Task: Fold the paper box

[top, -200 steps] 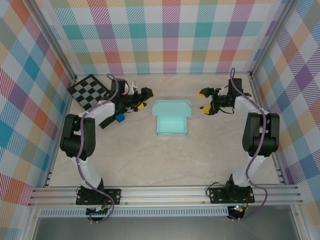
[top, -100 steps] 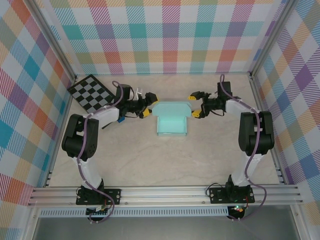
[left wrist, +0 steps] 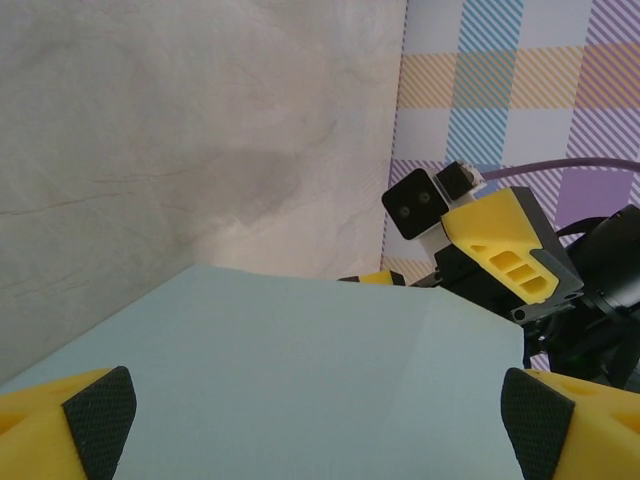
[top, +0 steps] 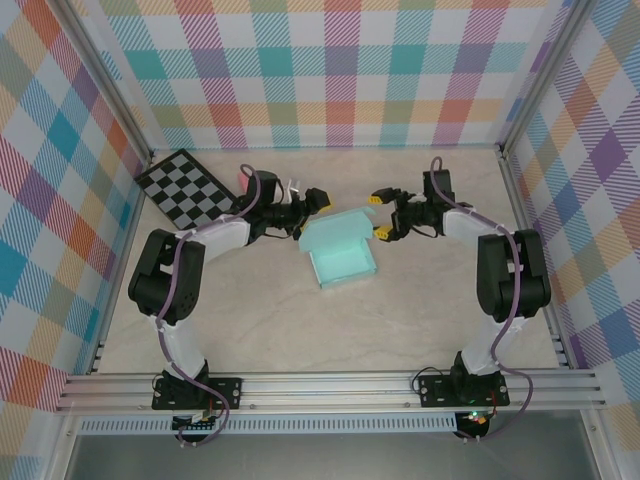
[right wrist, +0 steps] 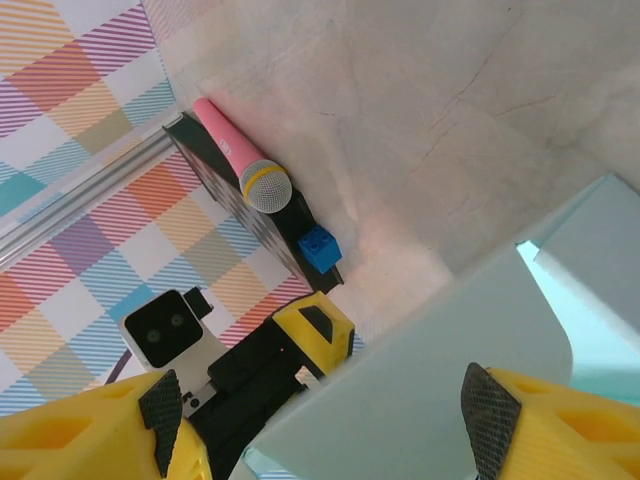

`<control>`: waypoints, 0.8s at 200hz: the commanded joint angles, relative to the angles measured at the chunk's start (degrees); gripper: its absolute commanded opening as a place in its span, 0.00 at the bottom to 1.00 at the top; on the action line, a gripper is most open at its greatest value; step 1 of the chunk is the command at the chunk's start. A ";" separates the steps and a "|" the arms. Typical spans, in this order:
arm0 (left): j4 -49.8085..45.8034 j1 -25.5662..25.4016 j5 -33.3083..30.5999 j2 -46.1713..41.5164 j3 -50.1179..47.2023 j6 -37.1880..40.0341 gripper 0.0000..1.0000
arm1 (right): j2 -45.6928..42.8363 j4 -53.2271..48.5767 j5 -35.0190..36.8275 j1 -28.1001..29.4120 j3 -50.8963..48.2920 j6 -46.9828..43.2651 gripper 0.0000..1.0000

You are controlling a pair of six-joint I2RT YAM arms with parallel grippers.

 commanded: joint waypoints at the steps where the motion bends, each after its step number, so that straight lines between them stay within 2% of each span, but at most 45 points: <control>1: 2.57 -1.07 -1.07 -1.40 0.67 -2.12 0.96 | -0.99 1.43 1.33 1.30 -0.20 1.64 0.75; 39: 2.90 -1.18 -3.42 -0.83 1.01 -3.52 0.96 | -1.71 -0.89 2.31 1.69 -0.90 -0.89 0.74; 59: -0.08 -0.41 -3.03 -0.61 3.15 -0.04 0.96 | -2.74 -9.00 5.11 1.37 1.98 -9.19 0.74; 74: -8.30 1.18 -3.50 -1.40 5.68 8.76 0.96 | -3.29 -18.63 11.30 0.74 6.58 -21.00 0.75; 84: -13.89 2.62 -4.06 -2.56 7.14 14.63 0.97 | -3.60 -21.18 14.07 0.24 8.15 -27.28 0.74; 103: -20.68 4.76 -2.74 -6.21 8.25 24.26 0.97 | -3.93 -23.77 14.22 -1.28 9.40 -34.53 0.73; 117: -25.93 4.03 -2.84 -10.48 8.55 36.77 0.98 | -4.88 -26.67 15.97 -1.83 10.21 -38.81 0.73; 141: -34.95 -1.59 -12.12 -17.04 8.12 58.67 1.00 | -6.83 -30.79 19.53 -2.28 10.66 -43.40 0.74; 154: -38.77 -4.21 -19.55 -16.32 9.93 64.71 1.00 | -7.65 -31.79 21.00 -2.55 10.54 -44.19 0.74; 160: -40.79 -4.76 -21.11 -15.15 11.32 66.55 1.00 | -8.06 -31.92 21.26 -2.55 10.37 -44.58 0.74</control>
